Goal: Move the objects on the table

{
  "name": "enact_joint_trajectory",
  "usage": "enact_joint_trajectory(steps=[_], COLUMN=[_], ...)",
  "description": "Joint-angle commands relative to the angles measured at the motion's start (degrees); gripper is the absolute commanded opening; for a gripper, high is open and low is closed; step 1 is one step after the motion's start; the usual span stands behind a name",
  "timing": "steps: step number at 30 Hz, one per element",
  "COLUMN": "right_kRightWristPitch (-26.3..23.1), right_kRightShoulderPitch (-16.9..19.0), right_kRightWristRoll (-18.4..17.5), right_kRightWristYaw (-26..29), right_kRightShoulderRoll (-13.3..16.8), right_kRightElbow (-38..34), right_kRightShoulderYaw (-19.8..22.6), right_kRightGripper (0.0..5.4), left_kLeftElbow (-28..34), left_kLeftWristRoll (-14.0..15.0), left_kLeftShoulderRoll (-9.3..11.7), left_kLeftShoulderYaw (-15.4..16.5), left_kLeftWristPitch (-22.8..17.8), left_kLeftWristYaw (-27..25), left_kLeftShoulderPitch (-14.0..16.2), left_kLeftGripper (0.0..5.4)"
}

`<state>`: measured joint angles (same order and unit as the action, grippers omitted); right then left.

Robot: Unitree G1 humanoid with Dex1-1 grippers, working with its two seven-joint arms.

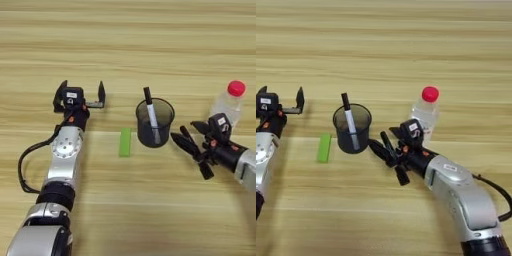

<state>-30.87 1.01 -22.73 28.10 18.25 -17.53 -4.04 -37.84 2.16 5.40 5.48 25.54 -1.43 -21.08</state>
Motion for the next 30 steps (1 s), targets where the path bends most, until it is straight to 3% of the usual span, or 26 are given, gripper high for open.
enact_joint_trajectory(steps=[1, 4, 9, 19, 24, 30], right_kRightWristPitch=[-0.44, 0.05, 3.7, 13.24, 17.87, 22.59], right_kRightShoulderPitch=[2.03, 4.01, 6.71, 6.82, 4.86, 0.62], right_kRightWristRoll=[-1.71, -2.8, -4.93, -8.81, -11.11, -10.57], right_kRightWristYaw=[0.54, 2.08, 5.87, 10.18, 6.99, 0.19], right_kRightShoulderRoll=[1.1, 2.38, 3.8, 2.73, 0.26, -1.87], right_kRightElbow=[-5.13, -7.6, -12.85, -19.33, -20.06, -17.6], right_kRightShoulderYaw=[1.69, 2.44, 3.85, 5.38, 9.36, 15.73], right_kRightGripper=[4.98, 5.37, 5.37, 5.37, 5.37, 5.37], left_kLeftElbow=[-0.16, -0.11, -0.29, -1.07, -1.05, -1.06], left_kLeftWristRoll=[-0.4, -0.41, -0.4, -0.48, -0.48, -0.47], left_kLeftShoulderRoll=[0.07, 0.02, 0.09, 0.07, 0.04, 0.1], left_kLeftShoulderYaw=[-0.08, -0.09, -0.07, -0.06, -0.07, -0.06], left_kLeftWristPitch=[-0.23, -0.21, -0.26, 0.0, 0.07, 0.12], left_kLeftWristYaw=[-0.06, -0.03, -0.07, 0.05, 0.04, -0.02], left_kLeftShoulderPitch=[-0.43, -0.43, -0.57, -0.91, -0.93, -0.94], left_kLeftGripper=[5.4, 5.4, 5.4, 5.4, 5.4, 5.4])
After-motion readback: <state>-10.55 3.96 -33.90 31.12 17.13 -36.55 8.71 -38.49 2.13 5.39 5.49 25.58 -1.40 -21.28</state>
